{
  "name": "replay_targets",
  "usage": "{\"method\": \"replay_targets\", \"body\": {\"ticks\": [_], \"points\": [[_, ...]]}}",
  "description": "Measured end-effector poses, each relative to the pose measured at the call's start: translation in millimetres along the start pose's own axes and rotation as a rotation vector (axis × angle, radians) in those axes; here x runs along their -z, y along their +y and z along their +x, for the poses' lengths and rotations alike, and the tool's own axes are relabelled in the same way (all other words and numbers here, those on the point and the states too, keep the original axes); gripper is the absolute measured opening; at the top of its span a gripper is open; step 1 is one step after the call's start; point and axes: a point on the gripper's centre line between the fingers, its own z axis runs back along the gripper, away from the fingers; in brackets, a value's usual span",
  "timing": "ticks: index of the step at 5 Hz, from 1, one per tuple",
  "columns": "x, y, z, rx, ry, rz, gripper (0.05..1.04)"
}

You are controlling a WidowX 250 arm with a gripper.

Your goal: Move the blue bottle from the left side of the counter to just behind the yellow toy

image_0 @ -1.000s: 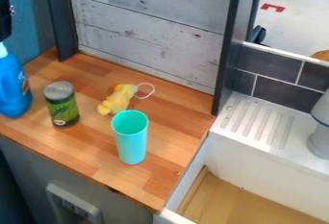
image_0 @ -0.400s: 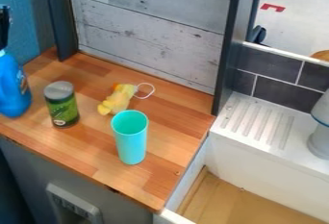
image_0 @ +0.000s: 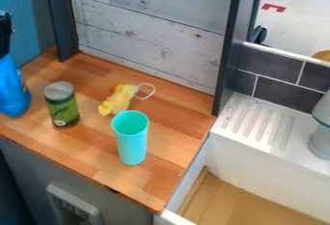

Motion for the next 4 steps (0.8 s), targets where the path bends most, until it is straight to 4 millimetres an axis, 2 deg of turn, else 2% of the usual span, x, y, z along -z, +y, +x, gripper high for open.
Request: {"method": "replay_targets", "body": {"ticks": [2, 3, 4], "points": [[-7.5, -6.6, 1.7, 0.015, -0.006, -0.048, 0.482], [-17.8, -9.8, 0.6, 0.032, -0.006, -0.074, 0.437], [-39.4, -20.0, 5.3, 0.118, -0.025, -0.07, 0.437]]}}
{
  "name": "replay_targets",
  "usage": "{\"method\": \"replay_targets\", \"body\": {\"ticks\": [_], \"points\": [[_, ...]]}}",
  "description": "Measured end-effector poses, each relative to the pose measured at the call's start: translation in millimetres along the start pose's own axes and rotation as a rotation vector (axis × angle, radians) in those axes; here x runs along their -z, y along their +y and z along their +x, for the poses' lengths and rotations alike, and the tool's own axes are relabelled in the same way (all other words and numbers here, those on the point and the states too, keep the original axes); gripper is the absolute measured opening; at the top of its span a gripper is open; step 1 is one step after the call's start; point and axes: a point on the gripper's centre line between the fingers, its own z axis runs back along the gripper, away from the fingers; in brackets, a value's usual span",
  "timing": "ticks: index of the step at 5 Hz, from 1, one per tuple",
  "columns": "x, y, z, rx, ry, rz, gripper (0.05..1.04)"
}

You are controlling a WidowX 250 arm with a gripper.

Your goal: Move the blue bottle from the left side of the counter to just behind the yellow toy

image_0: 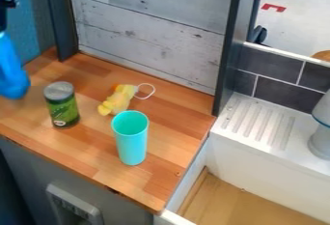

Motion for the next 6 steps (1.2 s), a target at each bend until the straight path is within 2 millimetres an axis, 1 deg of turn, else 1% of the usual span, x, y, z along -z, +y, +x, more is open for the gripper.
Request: {"method": "replay_targets", "body": {"ticks": [1, 2, 4, 5, 6], "points": [[-17.0, -22.4, 10.9, 0.16, -0.026, 0.01, 0.437], [-26.1, -34.9, 25.1, 0.329, -0.07, 0.012, 0.437], [-5.8, -62.7, 47.2, 0.402, -0.076, -0.012, 0.437], [10.4, -75.7, 54.6, 0.415, -0.049, -0.04, 0.437], [11.6, -92.6, 60.3, 0.432, -0.073, -0.043, 0.437]]}}
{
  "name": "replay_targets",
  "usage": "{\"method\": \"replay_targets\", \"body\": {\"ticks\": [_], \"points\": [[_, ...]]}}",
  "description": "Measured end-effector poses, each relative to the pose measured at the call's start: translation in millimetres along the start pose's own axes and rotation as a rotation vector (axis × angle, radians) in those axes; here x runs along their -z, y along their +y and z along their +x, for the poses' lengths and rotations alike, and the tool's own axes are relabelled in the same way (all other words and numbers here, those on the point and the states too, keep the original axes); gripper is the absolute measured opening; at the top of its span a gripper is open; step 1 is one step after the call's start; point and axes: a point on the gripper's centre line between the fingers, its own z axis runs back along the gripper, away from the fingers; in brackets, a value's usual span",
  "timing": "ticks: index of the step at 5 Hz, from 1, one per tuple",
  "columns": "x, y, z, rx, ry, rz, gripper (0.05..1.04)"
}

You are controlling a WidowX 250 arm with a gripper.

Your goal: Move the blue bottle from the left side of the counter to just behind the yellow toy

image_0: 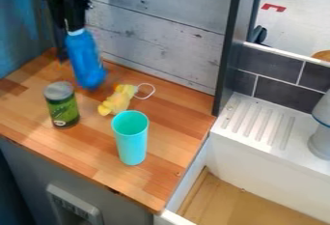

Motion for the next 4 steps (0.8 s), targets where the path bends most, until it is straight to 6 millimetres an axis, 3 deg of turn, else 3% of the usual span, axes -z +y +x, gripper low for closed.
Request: {"method": "replay_targets", "body": {"ticks": [2, 4], "points": [[12.6, -17.3, 17.7, 0.023, -0.001, 0.006, 0.437], [15.6, -6.9, 24.2, -0.017, -0.003, 0.048, 0.437]]}}
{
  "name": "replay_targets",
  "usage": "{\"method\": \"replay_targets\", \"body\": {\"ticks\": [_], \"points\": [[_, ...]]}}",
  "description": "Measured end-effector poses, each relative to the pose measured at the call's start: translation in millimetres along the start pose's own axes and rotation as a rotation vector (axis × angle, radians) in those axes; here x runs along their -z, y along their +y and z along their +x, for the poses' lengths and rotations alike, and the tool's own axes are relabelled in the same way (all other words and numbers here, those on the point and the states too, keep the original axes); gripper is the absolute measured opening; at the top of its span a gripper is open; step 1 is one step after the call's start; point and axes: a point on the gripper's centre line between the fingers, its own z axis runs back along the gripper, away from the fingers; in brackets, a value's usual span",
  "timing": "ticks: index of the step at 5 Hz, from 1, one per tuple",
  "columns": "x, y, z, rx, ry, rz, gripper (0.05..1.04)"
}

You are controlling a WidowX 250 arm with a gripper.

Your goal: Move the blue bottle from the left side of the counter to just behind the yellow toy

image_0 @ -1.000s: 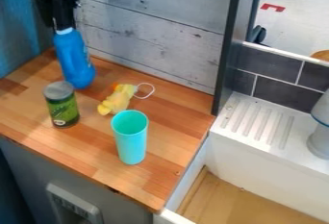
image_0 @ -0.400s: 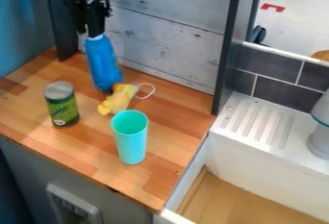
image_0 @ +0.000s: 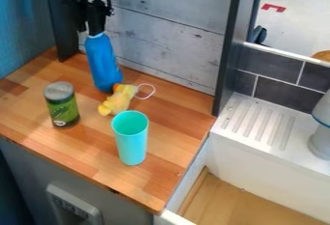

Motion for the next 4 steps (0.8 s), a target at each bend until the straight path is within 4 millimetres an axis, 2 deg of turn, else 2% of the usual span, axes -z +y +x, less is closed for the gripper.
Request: {"method": "replay_targets", "body": {"ticks": [1, 2, 3, 4], "points": [[0.9, 3.0, 1.9, -0.025, 0.01, 0.009, 0.49], [8.8, 3.6, -1.0, -0.048, 0.047, -0.003, 0.813], [11.5, -0.9, -2.0, -0.053, 0.047, -0.032, 1.016], [3.3, 2.4, -7.9, -0.085, 0.025, -0.096, 1.011]]}}
